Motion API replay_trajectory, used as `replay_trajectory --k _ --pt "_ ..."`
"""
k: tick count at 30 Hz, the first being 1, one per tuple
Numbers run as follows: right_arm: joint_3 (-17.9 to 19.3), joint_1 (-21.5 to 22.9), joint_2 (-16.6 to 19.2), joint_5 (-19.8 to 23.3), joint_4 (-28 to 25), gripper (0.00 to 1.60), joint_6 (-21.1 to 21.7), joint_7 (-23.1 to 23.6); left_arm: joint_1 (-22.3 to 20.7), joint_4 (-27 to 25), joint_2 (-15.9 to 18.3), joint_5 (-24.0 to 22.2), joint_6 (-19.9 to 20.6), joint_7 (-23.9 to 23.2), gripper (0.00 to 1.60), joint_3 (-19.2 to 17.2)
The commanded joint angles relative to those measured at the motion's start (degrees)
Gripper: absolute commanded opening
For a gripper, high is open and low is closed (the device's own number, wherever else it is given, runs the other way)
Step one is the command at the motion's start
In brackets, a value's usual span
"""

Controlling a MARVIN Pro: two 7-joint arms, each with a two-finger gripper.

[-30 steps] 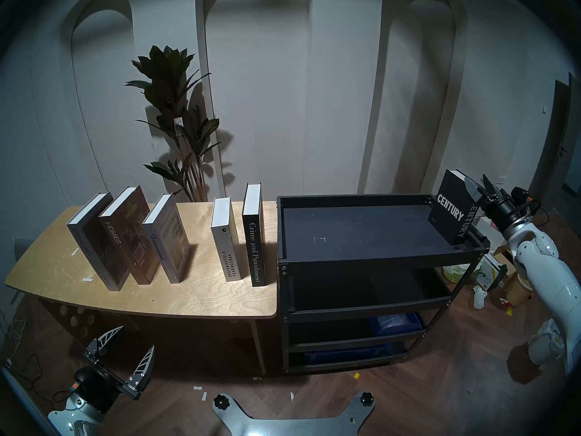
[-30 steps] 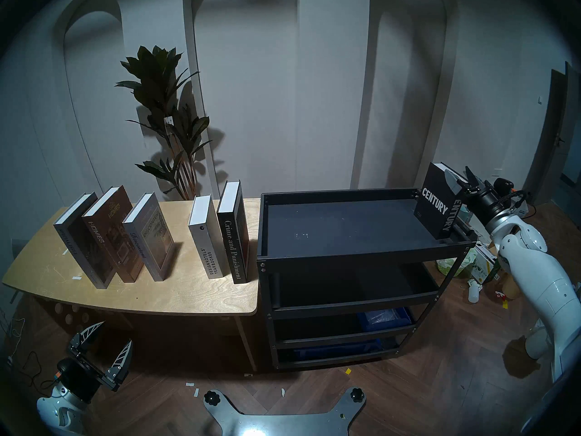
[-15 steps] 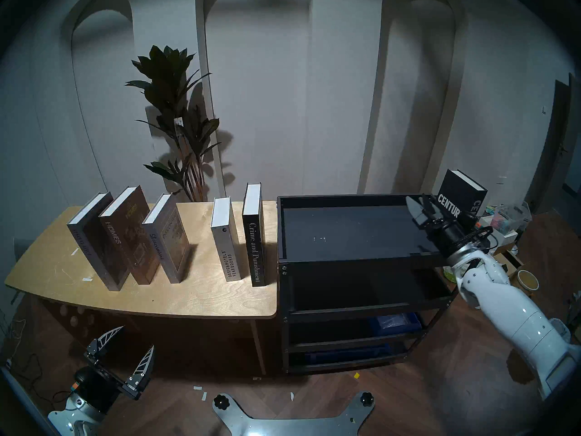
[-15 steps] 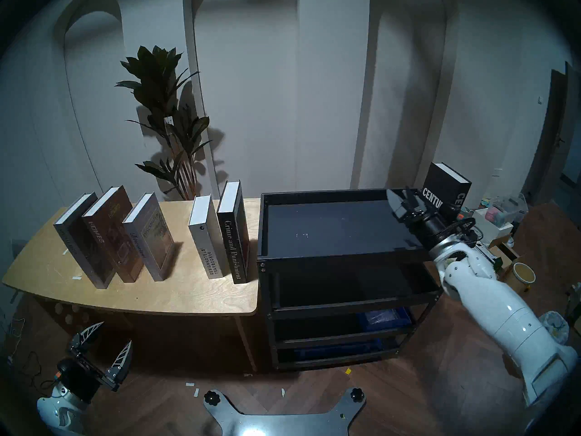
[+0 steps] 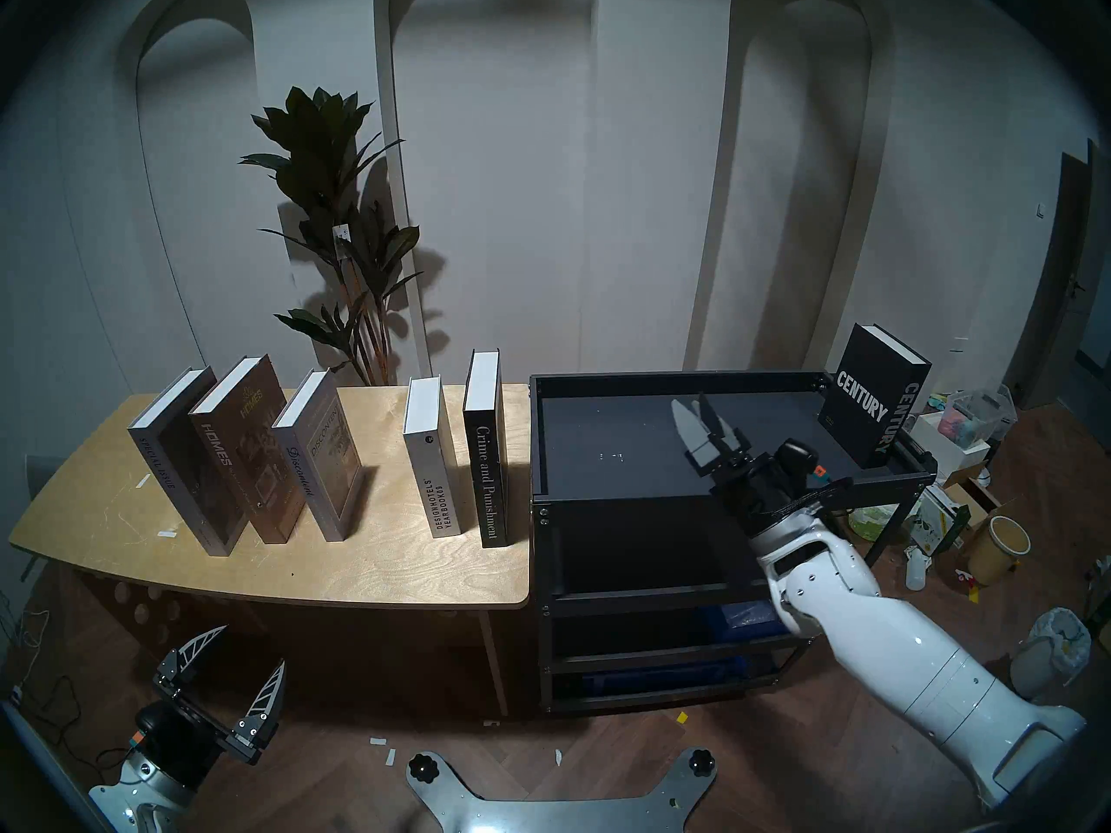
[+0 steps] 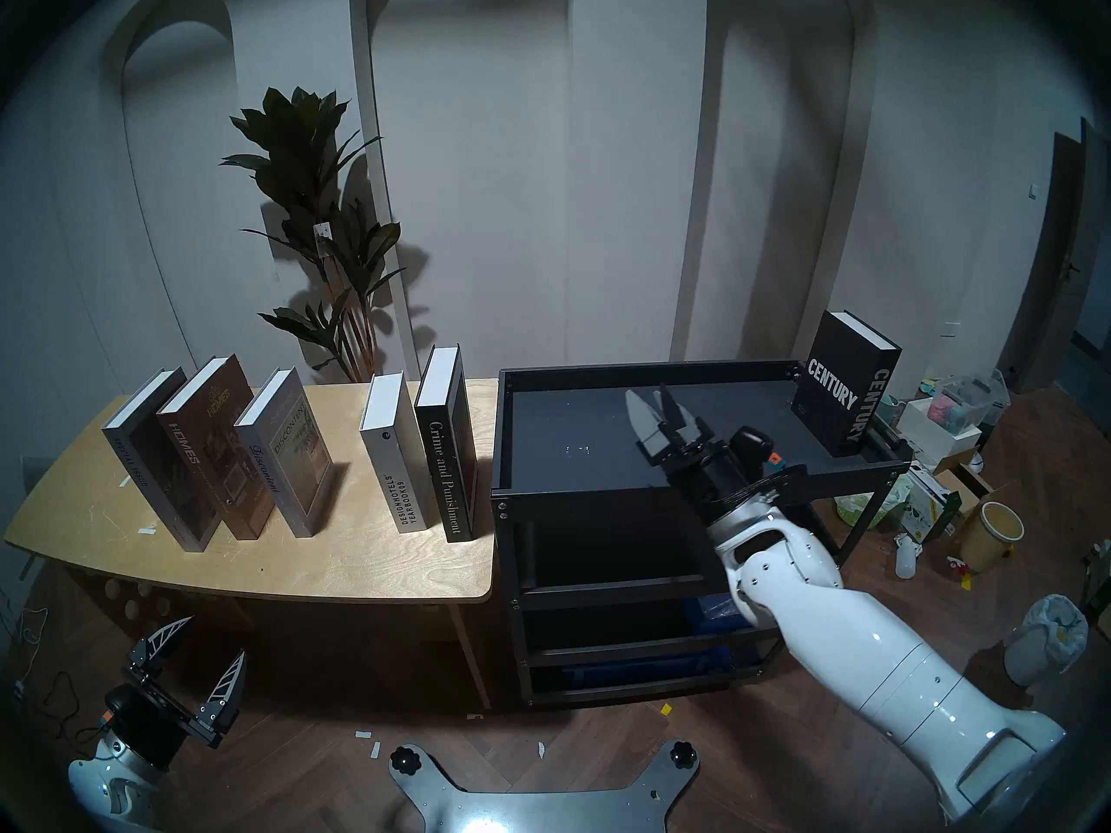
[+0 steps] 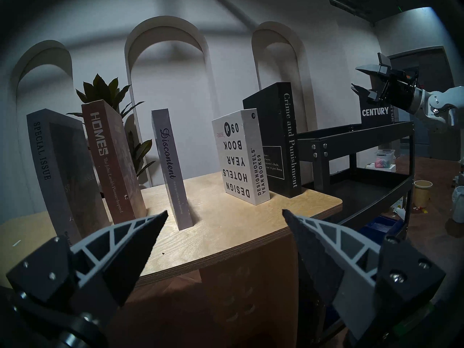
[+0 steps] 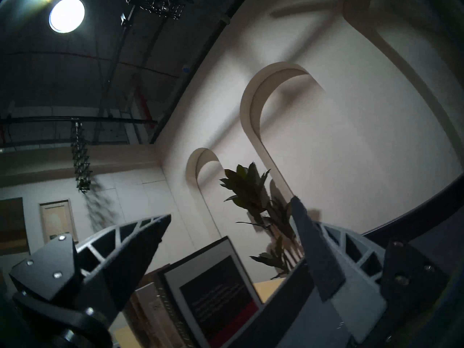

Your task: Move the books from the display table onto the shelf, standing them upright with spines facing out and tallest at one end

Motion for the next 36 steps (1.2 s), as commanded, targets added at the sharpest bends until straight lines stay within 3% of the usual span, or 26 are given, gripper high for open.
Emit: replay_trajectory --k 1,18,30,36 --pt "-3.82 -1.58 -5.46 -1.91 -7.24 1.6 -3.28 -0.83 0.56 0.64 0.58 -0.5 -0.21 0.17 1.6 -2.0" --pt "-16.09 -8.71 -10.68 -9.23 -17.86 1.6 -9.73 -5.5 2.11 4.08 1.48 -1.75 -0.39 0.21 1.6 -6.79" --pt "-18.49 -10.49 -10.28 -15.01 -16.37 1.6 -14.47 -10.2 2.27 5.87 2.06 -2.61 -0.57 -0.33 1.6 -8.29" --pt "-18.73 -9.65 -12.45 -18.81 -15.0 1.6 -16.14 -13.93 2.35 6.16 2.28 -3.17 -0.66 -1.15 1.6 -8.83"
